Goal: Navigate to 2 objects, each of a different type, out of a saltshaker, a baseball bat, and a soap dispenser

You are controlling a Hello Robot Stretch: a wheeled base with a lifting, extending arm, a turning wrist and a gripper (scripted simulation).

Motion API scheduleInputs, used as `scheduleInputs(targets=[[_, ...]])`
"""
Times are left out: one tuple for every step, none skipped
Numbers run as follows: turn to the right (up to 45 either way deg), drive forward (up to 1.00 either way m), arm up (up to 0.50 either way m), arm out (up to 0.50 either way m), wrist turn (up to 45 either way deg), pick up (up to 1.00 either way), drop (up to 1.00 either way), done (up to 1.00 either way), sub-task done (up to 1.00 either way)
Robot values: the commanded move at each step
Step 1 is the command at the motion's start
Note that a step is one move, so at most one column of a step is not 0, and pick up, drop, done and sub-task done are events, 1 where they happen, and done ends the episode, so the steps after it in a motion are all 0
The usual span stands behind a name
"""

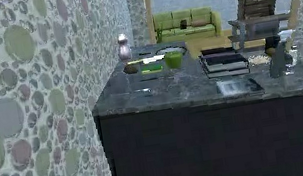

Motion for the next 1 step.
scheduleInputs(targets=[[42.0,0.0,0.0,0.0,0.0,0.0,0.0,0.0,0.0]])
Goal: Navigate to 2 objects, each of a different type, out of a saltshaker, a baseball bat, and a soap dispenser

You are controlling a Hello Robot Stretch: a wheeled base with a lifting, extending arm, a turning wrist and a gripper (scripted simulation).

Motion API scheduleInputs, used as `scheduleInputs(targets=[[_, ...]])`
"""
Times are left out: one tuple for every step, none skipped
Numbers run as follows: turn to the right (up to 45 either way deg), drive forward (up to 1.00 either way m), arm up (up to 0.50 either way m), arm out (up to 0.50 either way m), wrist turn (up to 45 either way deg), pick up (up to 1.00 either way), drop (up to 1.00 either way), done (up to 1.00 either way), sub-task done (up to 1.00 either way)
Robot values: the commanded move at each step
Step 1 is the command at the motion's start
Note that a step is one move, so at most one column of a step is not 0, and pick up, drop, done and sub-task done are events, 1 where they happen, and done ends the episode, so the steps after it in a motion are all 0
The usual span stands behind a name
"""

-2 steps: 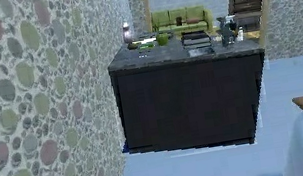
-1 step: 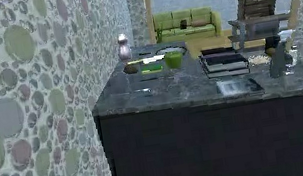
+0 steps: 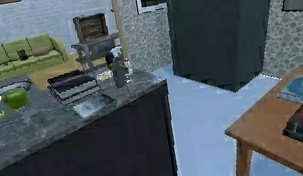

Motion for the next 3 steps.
scheduleInputs(targets=[[0.0,0.65,0.0,0.0,0.0,0.0,0.0,0.0,0.0],[-9.0,0.0,0.0,0.0,0.0,0.0,0.0,0.0,0.0],[0.0,0.0,0.0,0.0,0.0,0.0,0.0,1.0,0.0]])
